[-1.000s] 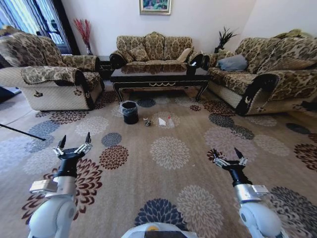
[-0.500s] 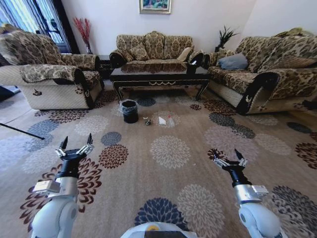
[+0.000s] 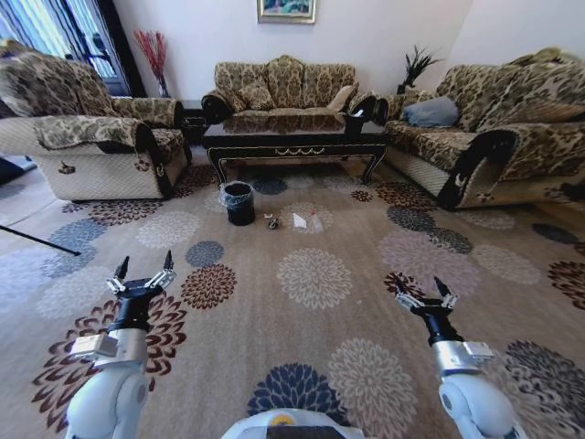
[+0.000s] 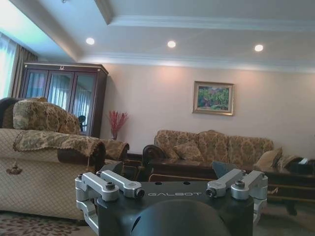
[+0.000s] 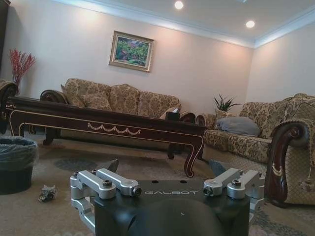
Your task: Move to the front of the table and pick up the trash from the floor, then place it into the trash bin.
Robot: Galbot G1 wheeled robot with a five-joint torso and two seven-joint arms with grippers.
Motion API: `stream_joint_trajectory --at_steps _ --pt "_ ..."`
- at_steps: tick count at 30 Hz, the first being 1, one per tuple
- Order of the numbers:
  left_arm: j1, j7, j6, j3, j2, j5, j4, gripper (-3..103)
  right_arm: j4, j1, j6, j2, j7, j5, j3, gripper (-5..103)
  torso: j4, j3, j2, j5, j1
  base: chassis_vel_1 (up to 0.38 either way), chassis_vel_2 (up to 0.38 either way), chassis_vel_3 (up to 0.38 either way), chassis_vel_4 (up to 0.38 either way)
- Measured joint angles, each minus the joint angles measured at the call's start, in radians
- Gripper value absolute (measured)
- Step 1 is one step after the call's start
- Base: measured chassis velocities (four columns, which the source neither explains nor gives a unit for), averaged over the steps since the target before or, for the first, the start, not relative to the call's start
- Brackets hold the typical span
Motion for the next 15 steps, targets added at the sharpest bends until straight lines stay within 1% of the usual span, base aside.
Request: stream_joint_trajectory --at_steps 3,9,15 --pt "0.000 -0.004 0.017 -0.010 0.002 -0.033 -0.028 100 -0.008 0.002 0.002 0.001 -0.001 -0.005 -0.002 100 0.0000 -0.012 -0.014 0.0000 -0.001 0.000 0.000 0.000 0.000" --pt "-0.004 -0.004 0.019 -0.008 -0.001 -0.035 -0.030 100 -0.011 0.002 0.003 0.000 -0.002 -0.008 -0.002 100 0.0000 -0.025 -0.029 0.0000 -0.003 0.000 0.000 0.000 0.000" --pt "-0.008 -0.005 0.019 -0.004 -0.003 -0.030 -0.026 100 -0.011 -0.003 0.009 -0.001 -0.002 -0.011 0.001 100 0.0000 -0.050 -0.053 0.0000 -0.003 0.000 0.000 0.000 0.000"
